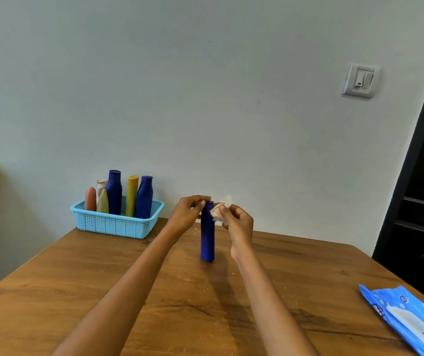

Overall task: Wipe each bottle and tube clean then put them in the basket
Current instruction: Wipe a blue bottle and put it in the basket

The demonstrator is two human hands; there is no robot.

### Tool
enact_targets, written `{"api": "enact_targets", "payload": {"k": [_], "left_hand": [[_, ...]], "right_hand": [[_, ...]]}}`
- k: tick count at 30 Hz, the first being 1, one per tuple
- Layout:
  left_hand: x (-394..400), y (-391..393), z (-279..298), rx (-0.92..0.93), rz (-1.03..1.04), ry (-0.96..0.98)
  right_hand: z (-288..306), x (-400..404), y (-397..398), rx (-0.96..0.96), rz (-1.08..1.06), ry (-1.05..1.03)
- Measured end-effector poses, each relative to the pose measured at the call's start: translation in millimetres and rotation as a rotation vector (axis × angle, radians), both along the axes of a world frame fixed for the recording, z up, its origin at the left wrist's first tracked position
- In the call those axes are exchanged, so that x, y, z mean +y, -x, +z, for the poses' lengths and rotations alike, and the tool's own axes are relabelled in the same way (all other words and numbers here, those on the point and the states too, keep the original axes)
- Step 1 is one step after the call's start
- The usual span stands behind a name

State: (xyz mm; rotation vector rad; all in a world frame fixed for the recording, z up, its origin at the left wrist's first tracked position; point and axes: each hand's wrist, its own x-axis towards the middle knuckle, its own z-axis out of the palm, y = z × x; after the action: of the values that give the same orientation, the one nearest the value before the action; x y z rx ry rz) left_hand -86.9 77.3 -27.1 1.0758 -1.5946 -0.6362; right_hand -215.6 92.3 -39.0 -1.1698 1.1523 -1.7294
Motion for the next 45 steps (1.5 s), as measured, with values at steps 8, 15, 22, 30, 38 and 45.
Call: {"api": "enact_targets", "payload": {"k": [8,15,22,30,38,45], "left_hand": [[-5,-2,-1,-0.031,0.060,0.028],[-1,-1,0,-0.019,0.054,0.029],[4,1,2,-0.011,0.036,0.046],[3,-1,1,-0.007,0.061,0.051],[2,0,-1,0.021,0.030,0.046],[1,0,-1,0.024,0.029,0.057]], "right_hand": [[-2,-3,-1,0.100,0.026,0.013],[-2,-5,2,0.062,-0.124,0.091],[-1,1,-3,0.289,-0.102,0.192],[-16,-4,7,0.467,-0.103,0.004],[0,4,3,0.427,-0.192,0.141],[-3,7,-1,0.408,-0.131,0.145]]}}
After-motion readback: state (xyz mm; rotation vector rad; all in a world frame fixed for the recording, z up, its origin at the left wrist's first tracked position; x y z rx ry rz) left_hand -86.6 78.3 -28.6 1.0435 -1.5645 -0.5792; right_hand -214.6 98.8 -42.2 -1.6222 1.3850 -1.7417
